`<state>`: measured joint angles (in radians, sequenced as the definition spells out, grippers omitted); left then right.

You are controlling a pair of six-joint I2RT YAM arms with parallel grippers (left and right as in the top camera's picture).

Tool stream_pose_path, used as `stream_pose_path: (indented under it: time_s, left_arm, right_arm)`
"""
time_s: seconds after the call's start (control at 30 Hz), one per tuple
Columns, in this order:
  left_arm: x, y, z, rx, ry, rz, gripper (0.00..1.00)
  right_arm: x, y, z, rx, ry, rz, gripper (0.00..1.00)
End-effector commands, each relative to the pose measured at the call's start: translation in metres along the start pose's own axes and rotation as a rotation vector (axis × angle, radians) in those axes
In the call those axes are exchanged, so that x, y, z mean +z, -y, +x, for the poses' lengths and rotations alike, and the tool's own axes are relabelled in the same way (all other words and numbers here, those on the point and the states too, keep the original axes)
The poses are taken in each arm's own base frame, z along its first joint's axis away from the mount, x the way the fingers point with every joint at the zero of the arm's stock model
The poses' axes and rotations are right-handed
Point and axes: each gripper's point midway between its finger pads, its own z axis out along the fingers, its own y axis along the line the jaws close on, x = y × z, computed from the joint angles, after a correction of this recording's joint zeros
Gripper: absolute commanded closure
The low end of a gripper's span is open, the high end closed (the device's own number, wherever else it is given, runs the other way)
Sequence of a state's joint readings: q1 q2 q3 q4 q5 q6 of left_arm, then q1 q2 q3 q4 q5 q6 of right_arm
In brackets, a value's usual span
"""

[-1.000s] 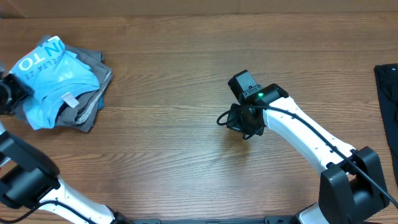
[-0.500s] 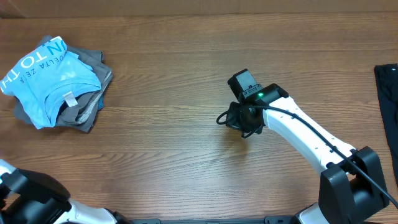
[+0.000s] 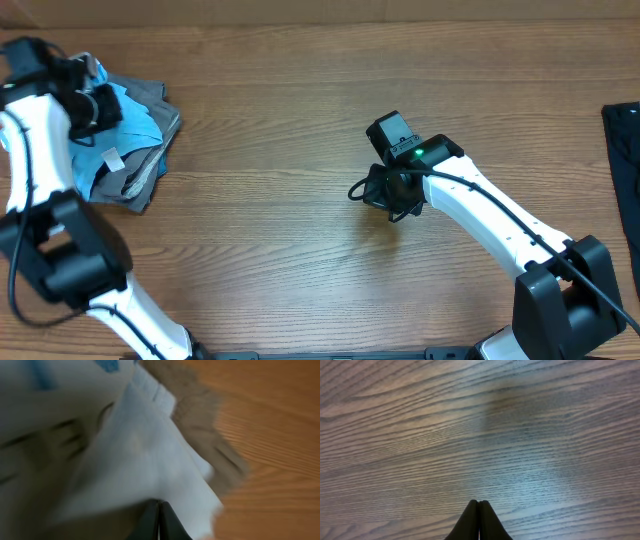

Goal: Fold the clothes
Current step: 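Press and adjust the blue bundle on the stack with the left gripper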

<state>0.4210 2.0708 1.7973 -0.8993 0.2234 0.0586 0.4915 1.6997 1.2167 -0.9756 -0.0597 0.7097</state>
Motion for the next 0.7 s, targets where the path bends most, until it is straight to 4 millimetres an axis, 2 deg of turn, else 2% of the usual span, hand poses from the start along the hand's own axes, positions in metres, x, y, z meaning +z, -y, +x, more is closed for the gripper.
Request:
stream_pose_path:
  time_s: [0.0,0.07,0.13,0.27,0.37,0.47,0.53,0.57,0.6,0.67]
  left_arm:
    - [0.041,-0.028,0.008,-0.009,-0.043,-0.138,0.95]
    - [0.053,-0.022,0.001,-0.005,-0.013,-0.087,0.86]
    - [0.053,-0.01,-0.009,0.002,0.027,-0.016,0.82]
    - [0.023,0.025,-0.037,0.07,0.111,0.141,0.78]
    - [-0.014,0.032,-0.049,0.074,0.127,0.133,0.78]
    - [-0.051,0.021,-0.055,0.043,0.135,0.06,0.81]
    - [-0.072,0.002,-0.058,-0.001,0.155,-0.019,0.85]
    - [-0.082,-0.013,-0.058,-0.029,0.165,-0.078,0.9]
    - [-0.086,-0.024,-0.057,-0.046,0.169,-0.11,0.96]
    - [-0.089,-0.045,-0.053,-0.075,0.161,-0.158,0.96]
  right_arm:
    - [-0.004,0.002,0.0,0.0,0.005,0.005,0.96]
    - [-0.004,0.005,0.003,0.001,-0.006,0.016,0.96]
    - [-0.004,0.006,0.004,0.001,-0.012,0.023,0.96]
    - [-0.004,0.005,0.003,0.001,-0.008,0.019,0.96]
    - [-0.004,0.005,0.003,0.001,-0.009,0.019,0.96]
    - [-0.004,0.006,0.004,0.002,-0.011,0.021,0.96]
    - [-0.004,0.006,0.004,0.002,-0.012,0.022,0.96]
    - [-0.004,0.006,0.004,0.002,-0.012,0.022,0.96]
    - [-0.004,0.006,0.004,0.001,-0.012,0.022,0.96]
    - [-0.004,0.006,0.004,0.001,-0.011,0.021,0.96]
